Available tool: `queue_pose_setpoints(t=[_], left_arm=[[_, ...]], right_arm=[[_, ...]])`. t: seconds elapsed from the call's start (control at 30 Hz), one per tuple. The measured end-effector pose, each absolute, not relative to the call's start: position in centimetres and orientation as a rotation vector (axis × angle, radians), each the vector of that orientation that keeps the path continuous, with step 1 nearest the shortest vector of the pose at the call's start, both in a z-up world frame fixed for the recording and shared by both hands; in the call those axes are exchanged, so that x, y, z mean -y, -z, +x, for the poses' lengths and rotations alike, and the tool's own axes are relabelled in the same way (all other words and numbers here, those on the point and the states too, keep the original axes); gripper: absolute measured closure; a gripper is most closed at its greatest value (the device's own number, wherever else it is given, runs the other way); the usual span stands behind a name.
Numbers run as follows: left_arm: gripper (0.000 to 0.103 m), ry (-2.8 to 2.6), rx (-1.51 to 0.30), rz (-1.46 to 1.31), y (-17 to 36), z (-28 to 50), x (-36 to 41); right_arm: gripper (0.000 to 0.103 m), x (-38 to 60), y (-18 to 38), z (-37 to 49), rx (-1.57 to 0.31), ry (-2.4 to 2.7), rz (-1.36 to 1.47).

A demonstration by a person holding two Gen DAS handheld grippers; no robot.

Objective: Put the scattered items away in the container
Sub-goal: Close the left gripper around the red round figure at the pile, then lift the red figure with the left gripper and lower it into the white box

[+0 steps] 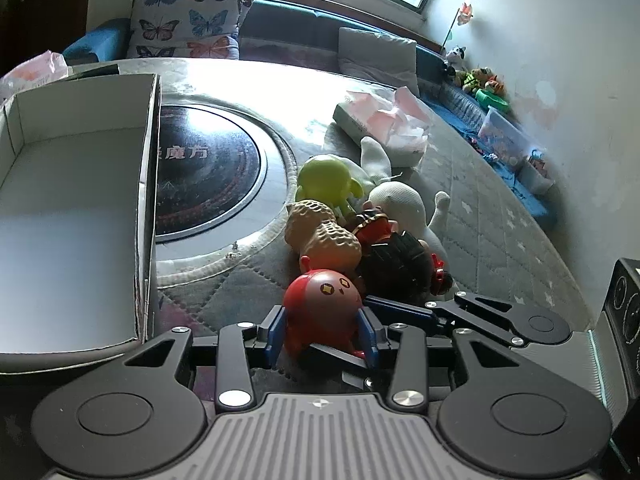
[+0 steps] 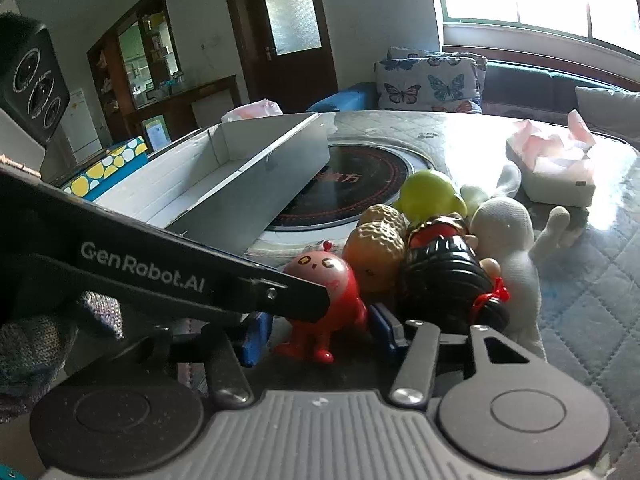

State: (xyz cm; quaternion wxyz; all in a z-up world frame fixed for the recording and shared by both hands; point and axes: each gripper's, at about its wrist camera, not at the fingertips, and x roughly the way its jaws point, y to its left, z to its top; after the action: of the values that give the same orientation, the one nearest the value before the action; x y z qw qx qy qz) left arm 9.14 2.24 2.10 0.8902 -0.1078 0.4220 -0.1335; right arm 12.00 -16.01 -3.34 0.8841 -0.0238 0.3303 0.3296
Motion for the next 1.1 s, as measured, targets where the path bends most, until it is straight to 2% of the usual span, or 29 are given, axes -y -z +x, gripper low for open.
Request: queue_pose_setpoints(t=[0.23,0.33,1.1], left_arm=[[0.060,0.290,-0.859,-0.240,-1.9,9.3,-2.7],[0.059,0.292,-0.860,-0.234,-1.9,9.4,-2.7],[0.058,0.289,-0.848,-0.246,-2.6,9.3,-2.9]], right_arm=[[0.051,15.5,3.3,12.0,-0.677,-0.678,-0.087],[0.046,15.1,3.2,11.8,-0.656,-0.672,-0.128],[0.047,14.7,3.4,11.8,-0.648,-0.710,-0.135]])
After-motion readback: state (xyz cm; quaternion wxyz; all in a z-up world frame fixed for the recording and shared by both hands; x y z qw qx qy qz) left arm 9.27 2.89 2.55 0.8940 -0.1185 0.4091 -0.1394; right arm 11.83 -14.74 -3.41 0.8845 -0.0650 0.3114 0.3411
